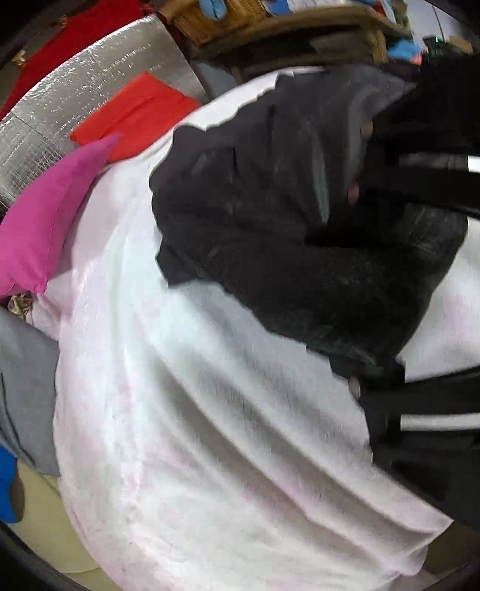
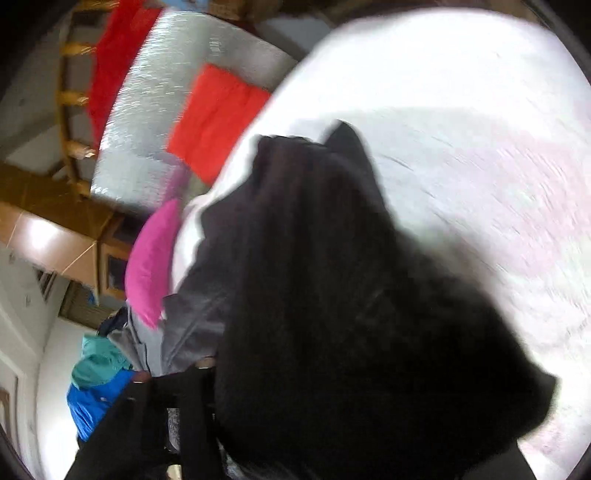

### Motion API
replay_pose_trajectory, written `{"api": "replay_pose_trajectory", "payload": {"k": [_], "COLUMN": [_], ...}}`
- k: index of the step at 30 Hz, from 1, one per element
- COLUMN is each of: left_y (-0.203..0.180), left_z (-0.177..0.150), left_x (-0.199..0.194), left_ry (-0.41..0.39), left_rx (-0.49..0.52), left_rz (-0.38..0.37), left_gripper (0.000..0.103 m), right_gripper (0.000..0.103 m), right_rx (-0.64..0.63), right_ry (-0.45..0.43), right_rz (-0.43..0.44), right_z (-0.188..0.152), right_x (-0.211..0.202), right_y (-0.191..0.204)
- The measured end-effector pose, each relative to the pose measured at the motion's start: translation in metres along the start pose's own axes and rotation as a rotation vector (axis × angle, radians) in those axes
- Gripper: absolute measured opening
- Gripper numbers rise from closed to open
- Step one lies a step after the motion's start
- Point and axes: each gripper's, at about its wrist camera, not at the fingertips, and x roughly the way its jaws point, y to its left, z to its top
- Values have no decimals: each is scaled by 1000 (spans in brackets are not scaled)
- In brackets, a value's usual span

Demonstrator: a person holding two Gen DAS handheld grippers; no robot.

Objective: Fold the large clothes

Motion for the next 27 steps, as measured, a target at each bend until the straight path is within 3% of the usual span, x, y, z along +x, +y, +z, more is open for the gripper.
{"api": "replay_pose_trajectory", "payload": {"k": [3,6,9,12,14,17,21,23,24,27], "left_y": [6,22,34,21,9,-16,-29,-24,-19,-17], "left_z": [1,-1,-7,-5,-2,-3,-3,-2,-1,8], "left_x": [-23,-53,-89,-109,-110,-93,-42,-17,-9,-18], "left_ry": [-6,-22,-123,-216,-227,-220,-157,-104,-66,-70], "left_rx": [48,105,162,224,273,326,370,389,374,380], "left_rz": [3,13,138,180,166,162,225,274,259,234], "left_gripper": [66,72,72,72,73,73,73,77,77,77], "right_gripper": [59,60,61,61,61,61,57,48,43,44], "right_rx": [29,-24,-85,-170,-253,-328,-288,-277,-262,-262], "right_ry": [66,68,-16,-136,-188,-167,-101,-68,-66,-58], "right_rz": [-3,-3,-39,-28,-52,-89,-165,-246,-244,-242], "right_z": [8,11,15,17,14,12,16,20,21,32], "right_x": [-21,-59,-101,-129,-127,-100,-58,-32,-28,-35], "right_y": [-6,-7,-2,16,41,61,39,21,18,26]}}
